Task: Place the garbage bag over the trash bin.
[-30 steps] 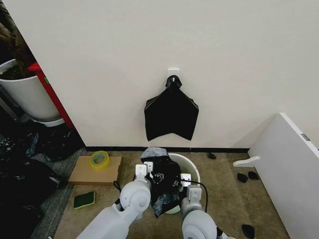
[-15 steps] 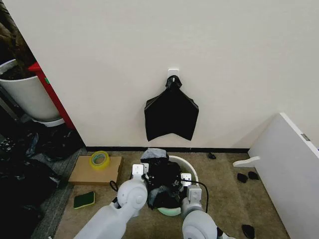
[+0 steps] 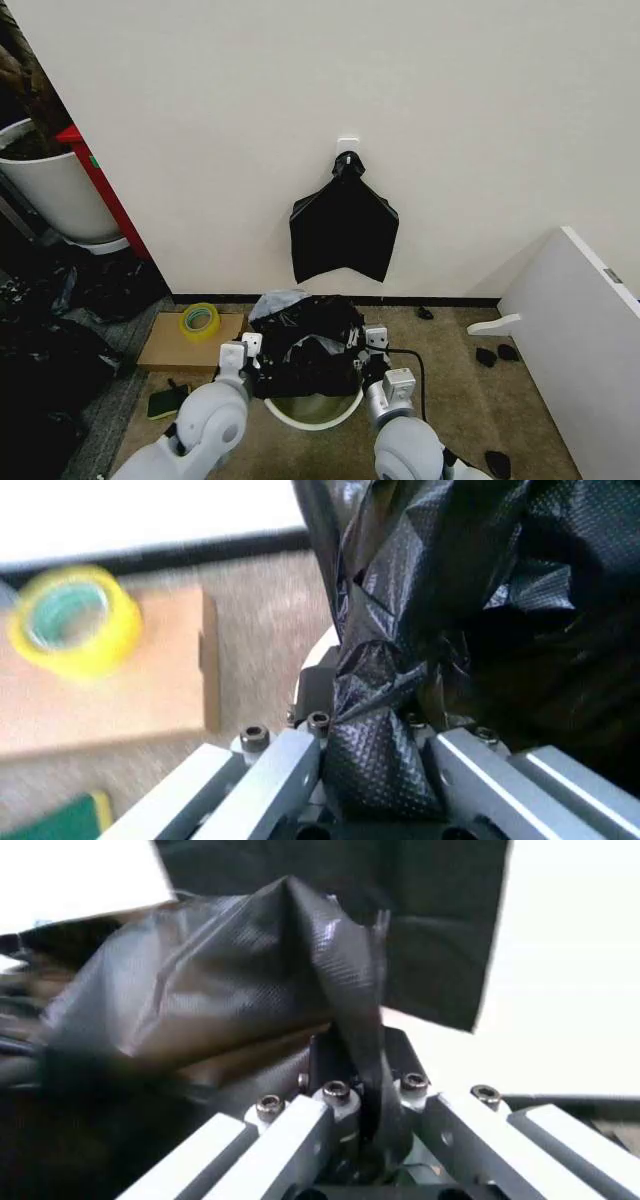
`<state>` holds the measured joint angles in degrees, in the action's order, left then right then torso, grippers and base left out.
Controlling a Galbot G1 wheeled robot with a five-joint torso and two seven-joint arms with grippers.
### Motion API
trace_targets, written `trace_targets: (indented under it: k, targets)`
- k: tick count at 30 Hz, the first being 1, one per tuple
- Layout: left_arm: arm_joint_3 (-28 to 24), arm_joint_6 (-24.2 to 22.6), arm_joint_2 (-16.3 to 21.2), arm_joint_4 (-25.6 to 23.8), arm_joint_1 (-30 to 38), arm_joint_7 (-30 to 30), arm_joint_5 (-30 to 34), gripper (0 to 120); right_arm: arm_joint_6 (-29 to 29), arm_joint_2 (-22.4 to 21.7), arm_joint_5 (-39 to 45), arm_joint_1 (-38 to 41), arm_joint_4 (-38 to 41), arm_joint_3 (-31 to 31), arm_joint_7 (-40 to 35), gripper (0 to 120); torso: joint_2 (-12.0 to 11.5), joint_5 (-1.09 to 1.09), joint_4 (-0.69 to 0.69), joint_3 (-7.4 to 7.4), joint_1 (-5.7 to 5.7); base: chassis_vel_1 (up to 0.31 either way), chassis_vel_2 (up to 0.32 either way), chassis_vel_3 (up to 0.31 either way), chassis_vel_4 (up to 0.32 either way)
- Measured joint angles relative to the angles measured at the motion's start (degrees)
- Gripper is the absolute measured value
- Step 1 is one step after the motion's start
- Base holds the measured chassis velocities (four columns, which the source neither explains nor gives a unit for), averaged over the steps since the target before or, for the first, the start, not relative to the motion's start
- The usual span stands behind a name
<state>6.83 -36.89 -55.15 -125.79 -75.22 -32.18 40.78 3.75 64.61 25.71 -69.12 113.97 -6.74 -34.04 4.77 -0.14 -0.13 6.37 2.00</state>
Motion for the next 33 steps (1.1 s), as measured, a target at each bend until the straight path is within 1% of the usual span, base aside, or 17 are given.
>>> trace_targets:
  k: [1, 3, 4, 5, 7, 8, 11, 16, 18, 20, 22, 23, 26, 28, 30, 32, 33]
  targets:
    - [0.00, 0.00, 0.00, 0.00, 0.00, 0.00, 0.00, 1, 0.00, 0.00, 0.00, 0.00, 0.00, 0.00, 0.00, 0, 0.00, 0.00, 0.00, 0.00, 0.00, 0.000, 0.000, 0.000, 0.000]
    - [0.53, 0.74, 1.32, -3.25, -1.58, 0.84, -1.45, 1, 2.41, -0.04, 3.44, -0.24, 0.33, 1.76, -1.54, 0, 0.00, 0.01, 0.02, 0.00, 0.00, 0.000, 0.000, 0.000, 0.000]
    - [0.53, 0.74, 1.32, -3.25, -1.58, 0.84, -1.45, 1, 2.41, -0.04, 3.44, -0.24, 0.33, 1.76, -1.54, 0, 0.00, 0.01, 0.02, 0.00, 0.00, 0.000, 0.000, 0.000, 0.000]
    - [0.79, 1.39, 2.33, -5.60, -2.09, 1.18, -1.68, 1, 4.40, -0.19, 6.19, -1.40, 1.30, 3.64, -3.35, 0, 0.00, -0.01, 0.00, 0.00, 0.00, 0.000, 0.000, 0.000, 0.000]
    - [1.17, 1.57, 3.28, -8.05, -2.39, 1.37, -1.15, 1, 5.96, -0.37, 8.77, -2.80, 2.64, 5.13, -4.67, 0, 0.00, 0.01, -0.03, 0.00, 0.00, 0.000, 0.000, 0.000, 0.000]
    - [1.31, 1.61, 3.59, -9.09, -2.44, 1.37, -0.47, 1, 6.65, -0.43, 9.83, -3.39, 3.47, 5.67, -5.15, 0, 0.00, 0.01, -0.01, 0.00, 0.00, 0.000, 0.000, 0.000, 0.000]
    - [1.84, 2.30, 3.78, -9.69, -1.95, 1.35, 0.60, 1, 7.21, -0.80, 10.73, -4.66, 4.84, 6.26, -5.50, 0, 0.00, -0.01, 0.00, 0.00, 0.00, 0.000, 0.000, 0.000, 0.000]
    - [4.86, 3.59, 3.23, -8.96, -0.23, 1.19, 2.99, 1, 5.76, -1.77, 9.77, -6.92, 6.25, 5.84, -4.19, 0, 0.00, 0.00, -0.01, 0.00, 0.00, 0.000, 0.000, 0.000, 0.000]
    - [7.12, 4.62, 2.55, -6.96, 1.25, 1.09, 5.29, 1, 2.73, -2.45, 7.57, -9.04, 7.10, 4.38, -1.39, 0, 0.00, 0.00, -0.01, 0.00, 0.00, 0.000, 0.000, 0.000, 0.000]
    - [7.35, 4.75, 2.48, -6.65, 1.42, 1.09, 5.51, 1, 2.36, -2.51, 7.34, -9.23, 7.15, 4.19, -1.08, 0, 0.00, 0.00, -0.01, 0.00, 0.00, 0.000, 0.000, 0.000, 0.000]
    - [8.57, 5.27, 1.99, -5.05, 2.44, 1.16, 6.92, 1, -0.54, -2.86, 5.49, -10.40, 6.90, 2.20, 1.91, 0, 0.00, 0.00, 0.00, 0.00, 0.00, 0.000, 0.000, 0.000, 0.000]
    - [8.57, 5.27, 1.99, -5.05, 2.44, 1.16, 6.92, 1, -0.54, -2.86, 5.49, -10.40, 6.90, 2.20, 1.91, 0, 0.00, 0.00, 0.00, 0.00, 0.00, 0.000, 0.000, 0.000, 0.000]
    - [9.31, 5.68, 1.43, -3.58, 3.46, 1.22, 7.69, 1, -4.15, -2.87, 3.84, -10.75, 4.92, 0.13, 5.49, 0, 0.00, 0.00, -0.01, 0.00, 0.00, 0.000, 0.000, 0.000, 0.000]
    - [9.47, 5.70, 1.36, -3.38, 3.66, 1.22, 7.93, 1, -4.42, -2.86, 3.47, -10.74, 4.57, -0.20, 5.91, 0, 0.00, -0.01, 0.00, 0.00, 0.00, 0.000, 0.000, 0.000, 0.000]
    - [11.16, 5.62, 0.94, -2.27, 5.58, 1.19, 10.65, 1, -4.63, -2.88, 0.83, -10.21, 1.89, -2.71, 7.39, 0, 0.00, 0.00, 0.00, 0.00, 0.00, 0.000, 0.000, 0.000, 0.000]
    - [11.36, 5.58, 0.90, -2.18, 5.82, 1.17, 10.97, 1, -4.64, -2.89, 0.56, -10.12, 1.58, -2.94, 7.46, 0, 0.00, -0.01, 0.00, 0.00, 0.00, 0.000, 0.000, 0.000, 0.000]
    - [12.31, 5.35, 0.74, -1.57, 7.14, 1.11, 12.56, 1, -4.87, -2.94, -0.94, -9.63, 0.13, -3.99, 7.77, 0, 0.00, 0.00, 0.00, 0.00, 0.00, 0.000, 0.000, 0.000, 0.000]
